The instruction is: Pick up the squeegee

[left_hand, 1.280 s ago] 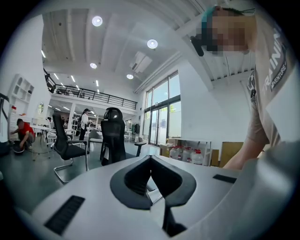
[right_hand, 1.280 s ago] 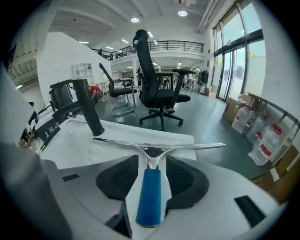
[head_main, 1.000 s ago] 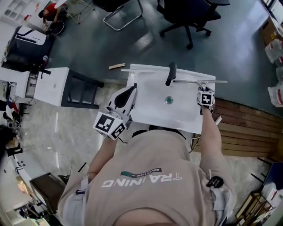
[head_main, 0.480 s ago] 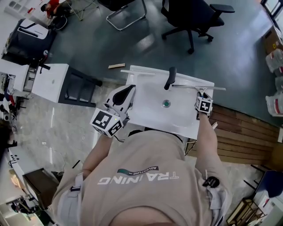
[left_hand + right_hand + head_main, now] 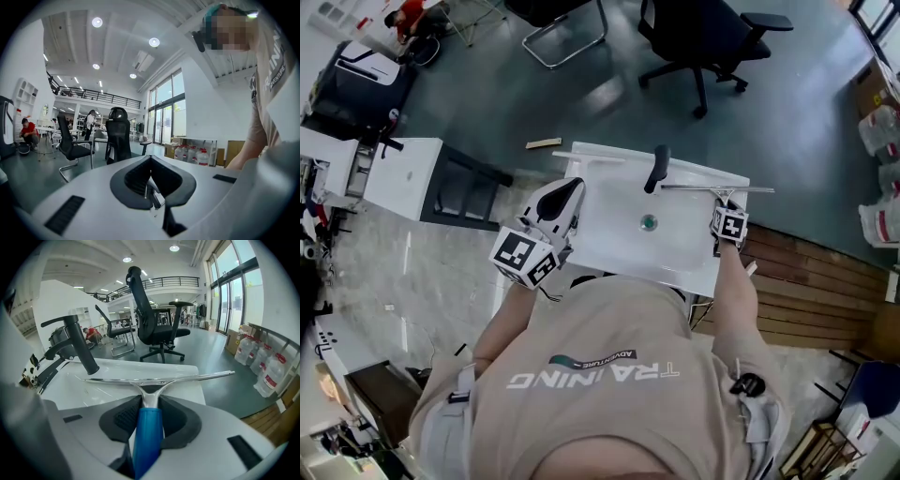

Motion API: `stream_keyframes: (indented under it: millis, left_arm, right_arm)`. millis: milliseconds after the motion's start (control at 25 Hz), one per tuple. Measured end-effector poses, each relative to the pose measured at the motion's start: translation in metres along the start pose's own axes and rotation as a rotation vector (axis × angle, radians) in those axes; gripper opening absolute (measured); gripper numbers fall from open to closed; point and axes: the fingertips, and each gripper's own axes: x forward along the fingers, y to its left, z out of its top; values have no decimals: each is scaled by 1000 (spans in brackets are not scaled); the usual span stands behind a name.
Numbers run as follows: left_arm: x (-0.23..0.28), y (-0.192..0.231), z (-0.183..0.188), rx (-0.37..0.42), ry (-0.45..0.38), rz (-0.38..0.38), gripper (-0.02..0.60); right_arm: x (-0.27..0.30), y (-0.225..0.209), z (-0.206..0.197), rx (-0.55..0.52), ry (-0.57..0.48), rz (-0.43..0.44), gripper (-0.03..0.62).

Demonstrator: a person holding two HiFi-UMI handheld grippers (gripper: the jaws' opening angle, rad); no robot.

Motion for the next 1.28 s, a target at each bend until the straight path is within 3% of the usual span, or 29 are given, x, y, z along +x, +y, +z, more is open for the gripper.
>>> stream_keyframes:
  millis: [240,560,720,1040,1280]
  left_arm:
    - [-5,4,-3,-13,-1,2,11]
    - [-1,0,-9,-37,-16,-26,11]
    - [0,0,-7,-44,-34,-42,11]
    - [0,7,-5,-61,-62,-69,11]
    - [-1,14,2,-59,-90,-77,11]
  right_arm:
    - [-17,18,0,-72,-49,32,123]
    - [-77,28,42,-72,-248,20,123]
    - [-138,33,76,-43,-389,23,123]
    - [-270,92,169,-118,-683,110,123]
    - [-363,128,208,-142,-813,124,123]
